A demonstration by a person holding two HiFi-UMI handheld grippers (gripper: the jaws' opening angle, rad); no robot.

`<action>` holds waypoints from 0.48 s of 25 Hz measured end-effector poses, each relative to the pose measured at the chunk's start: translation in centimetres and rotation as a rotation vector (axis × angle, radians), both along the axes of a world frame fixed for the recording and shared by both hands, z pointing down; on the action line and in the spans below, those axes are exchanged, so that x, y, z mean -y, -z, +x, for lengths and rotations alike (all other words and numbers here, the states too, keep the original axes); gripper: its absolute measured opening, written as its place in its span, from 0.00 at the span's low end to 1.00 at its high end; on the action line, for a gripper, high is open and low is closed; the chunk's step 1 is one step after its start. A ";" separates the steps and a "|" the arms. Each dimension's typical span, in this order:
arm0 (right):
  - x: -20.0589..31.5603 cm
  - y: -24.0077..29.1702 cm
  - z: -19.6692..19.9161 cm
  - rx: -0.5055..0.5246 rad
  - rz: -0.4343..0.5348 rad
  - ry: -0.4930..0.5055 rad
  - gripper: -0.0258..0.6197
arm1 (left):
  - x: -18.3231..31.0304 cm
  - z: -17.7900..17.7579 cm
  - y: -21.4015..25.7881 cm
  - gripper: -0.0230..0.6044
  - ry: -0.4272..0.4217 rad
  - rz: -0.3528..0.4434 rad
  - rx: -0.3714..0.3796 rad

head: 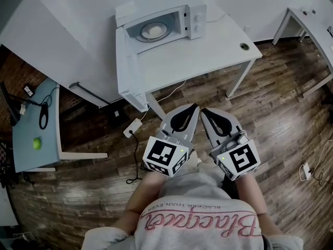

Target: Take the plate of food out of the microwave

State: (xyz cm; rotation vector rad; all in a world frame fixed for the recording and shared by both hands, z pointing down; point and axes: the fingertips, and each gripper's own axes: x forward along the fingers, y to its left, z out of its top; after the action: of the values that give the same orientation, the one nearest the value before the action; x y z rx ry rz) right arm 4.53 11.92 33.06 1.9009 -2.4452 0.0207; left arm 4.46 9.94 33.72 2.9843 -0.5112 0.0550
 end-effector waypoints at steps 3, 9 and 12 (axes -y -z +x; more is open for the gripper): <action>0.1 0.2 0.0 -0.004 0.013 0.005 0.06 | 0.1 0.0 -0.1 0.05 0.005 -0.001 -0.001; 0.4 0.3 0.6 0.001 0.018 0.016 0.06 | 0.9 0.3 0.1 0.05 0.041 -0.007 -0.013; 0.9 0.3 0.9 0.011 0.021 0.020 0.06 | 1.5 0.5 0.0 0.05 0.052 -0.008 -0.014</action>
State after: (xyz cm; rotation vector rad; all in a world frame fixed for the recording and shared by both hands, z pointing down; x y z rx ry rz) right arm 5.43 11.04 32.78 1.8890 -2.4815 0.0050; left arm 4.97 8.39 33.69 2.9596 -0.5853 0.0315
